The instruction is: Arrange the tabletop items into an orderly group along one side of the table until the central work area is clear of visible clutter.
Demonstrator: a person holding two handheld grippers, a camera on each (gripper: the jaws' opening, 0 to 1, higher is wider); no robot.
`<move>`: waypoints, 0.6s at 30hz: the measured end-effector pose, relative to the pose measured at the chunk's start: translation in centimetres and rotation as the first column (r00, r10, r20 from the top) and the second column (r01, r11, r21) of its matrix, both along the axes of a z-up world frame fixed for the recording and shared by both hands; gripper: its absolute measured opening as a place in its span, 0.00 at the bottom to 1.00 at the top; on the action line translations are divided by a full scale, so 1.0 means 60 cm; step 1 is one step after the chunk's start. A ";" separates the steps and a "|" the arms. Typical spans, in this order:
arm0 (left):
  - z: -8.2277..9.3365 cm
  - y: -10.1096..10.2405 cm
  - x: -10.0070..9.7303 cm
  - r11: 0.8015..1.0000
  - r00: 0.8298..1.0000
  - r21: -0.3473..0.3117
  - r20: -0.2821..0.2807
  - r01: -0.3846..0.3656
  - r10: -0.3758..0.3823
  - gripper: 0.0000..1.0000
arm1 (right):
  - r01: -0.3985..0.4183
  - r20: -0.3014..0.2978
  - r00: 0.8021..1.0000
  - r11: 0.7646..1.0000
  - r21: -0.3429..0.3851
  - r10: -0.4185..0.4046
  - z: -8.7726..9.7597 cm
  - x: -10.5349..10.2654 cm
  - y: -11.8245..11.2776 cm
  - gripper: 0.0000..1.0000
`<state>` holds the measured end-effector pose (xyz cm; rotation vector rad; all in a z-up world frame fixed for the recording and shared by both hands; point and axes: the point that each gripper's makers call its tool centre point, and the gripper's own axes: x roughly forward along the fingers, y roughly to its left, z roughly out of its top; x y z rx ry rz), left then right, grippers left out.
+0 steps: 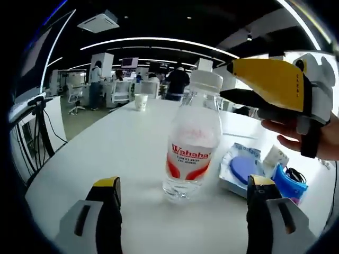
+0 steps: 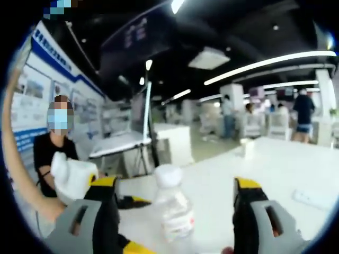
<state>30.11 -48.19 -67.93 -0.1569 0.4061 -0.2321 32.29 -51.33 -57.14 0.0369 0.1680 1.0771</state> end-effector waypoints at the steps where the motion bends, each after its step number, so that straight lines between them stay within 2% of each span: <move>1: 0.000 -0.001 -0.003 1.000 1.000 -0.001 -0.003 0.005 -0.005 1.00 | 0.003 -0.003 1.000 1.000 -0.005 -0.003 0.001 -0.003 -0.003 0.89; 9: 0.016 -0.006 -0.029 0.999 1.000 -0.018 0.000 0.029 -0.029 1.00 | 0.032 -0.005 0.999 0.999 -0.031 -0.032 0.024 -0.027 -0.040 0.89; 18: 0.019 -0.008 -0.047 0.998 0.999 -0.045 -0.015 0.045 -0.046 1.00 | 0.093 -0.018 0.995 0.992 -0.079 -0.095 0.023 -0.048 -0.091 0.86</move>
